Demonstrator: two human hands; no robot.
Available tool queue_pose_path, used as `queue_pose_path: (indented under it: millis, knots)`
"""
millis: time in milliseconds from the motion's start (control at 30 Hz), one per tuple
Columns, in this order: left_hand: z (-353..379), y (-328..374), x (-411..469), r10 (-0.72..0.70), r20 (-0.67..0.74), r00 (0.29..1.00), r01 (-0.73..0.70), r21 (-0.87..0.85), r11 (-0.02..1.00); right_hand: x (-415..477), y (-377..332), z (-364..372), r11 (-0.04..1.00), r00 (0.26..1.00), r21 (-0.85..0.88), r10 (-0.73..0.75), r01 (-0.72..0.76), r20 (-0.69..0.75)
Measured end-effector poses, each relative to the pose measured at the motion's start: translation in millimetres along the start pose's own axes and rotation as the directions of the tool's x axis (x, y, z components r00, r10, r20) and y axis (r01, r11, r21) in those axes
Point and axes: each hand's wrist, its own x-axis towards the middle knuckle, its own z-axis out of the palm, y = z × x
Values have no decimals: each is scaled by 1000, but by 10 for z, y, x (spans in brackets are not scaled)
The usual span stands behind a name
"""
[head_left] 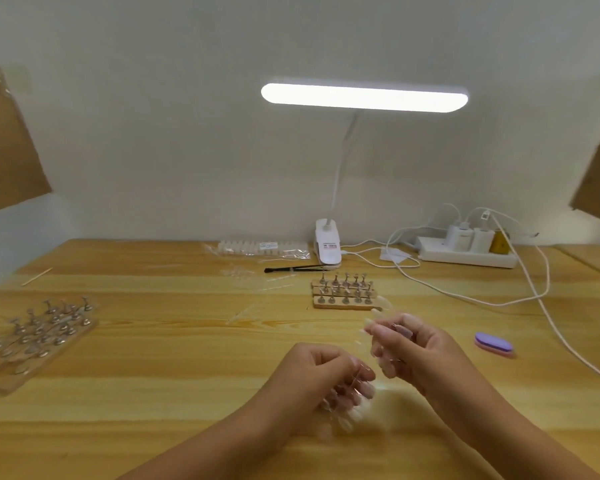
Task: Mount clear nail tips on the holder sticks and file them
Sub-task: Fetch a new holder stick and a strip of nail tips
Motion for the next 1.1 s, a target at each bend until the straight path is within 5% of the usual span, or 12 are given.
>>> queue_pose_path:
  millis: [567, 733, 933, 1100]
  knots:
    - [-75, -90, 78, 52, 66, 996, -37, -209, 977, -19, 89, 14, 999, 993, 23, -24, 26, -112]
    - [-83, -107, 83, 52, 61, 997, -38, -203, 978, -30, 91, 16, 987, 996, -160, -10, -4, -89]
    - [-77, -53, 82, -8, 71, 997, 21, -186, 982, -36, 62, -20, 864, 980, -485, -188, 132, -68]
    - [-81, -58, 69, 35, 63, 997, -22, -192, 981, -37, 96, -21, 881, 982, -451, -182, 141, -50]
